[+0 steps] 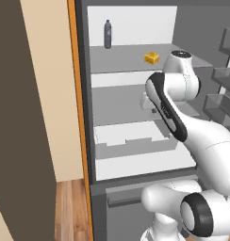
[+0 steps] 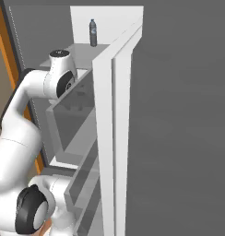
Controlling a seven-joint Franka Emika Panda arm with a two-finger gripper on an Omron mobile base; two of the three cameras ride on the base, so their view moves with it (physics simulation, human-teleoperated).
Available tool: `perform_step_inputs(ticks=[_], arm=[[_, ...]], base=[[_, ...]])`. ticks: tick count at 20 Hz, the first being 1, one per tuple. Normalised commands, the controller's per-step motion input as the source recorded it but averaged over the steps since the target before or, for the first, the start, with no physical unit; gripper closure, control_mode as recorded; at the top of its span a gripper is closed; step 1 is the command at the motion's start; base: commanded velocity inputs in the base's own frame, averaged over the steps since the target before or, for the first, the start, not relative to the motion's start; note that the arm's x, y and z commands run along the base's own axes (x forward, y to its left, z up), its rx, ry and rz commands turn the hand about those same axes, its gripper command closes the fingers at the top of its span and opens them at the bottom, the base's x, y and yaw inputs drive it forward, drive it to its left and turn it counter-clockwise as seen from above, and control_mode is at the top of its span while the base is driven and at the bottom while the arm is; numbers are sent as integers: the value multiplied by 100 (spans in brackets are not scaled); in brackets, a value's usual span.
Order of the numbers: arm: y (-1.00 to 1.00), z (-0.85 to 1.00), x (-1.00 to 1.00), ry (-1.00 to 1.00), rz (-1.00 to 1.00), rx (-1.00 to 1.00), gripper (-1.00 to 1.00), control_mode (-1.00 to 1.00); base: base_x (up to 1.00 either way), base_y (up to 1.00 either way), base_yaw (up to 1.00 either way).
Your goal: Pick the cheese from the fridge and the cheese grater from the cabinet and place them next to the salad bowl.
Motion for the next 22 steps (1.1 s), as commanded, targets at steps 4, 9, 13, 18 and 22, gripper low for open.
perform_step_inputs(ticks=[4,9,13,18,22], arm=[[4,0,-11,-3,0,0,-100,-100],[2,7,-23,-23,0,-1,-100,-100],[0,30,-5,-37,0,-2,-100,-100],[0,37,0,-31,0,-1,-100,-100],[0,52,0,-14,0,0,-100,-100]], base=[[0,0,0],[0,0,0],[0,0,0],[0,0,0],[0,0,0]])
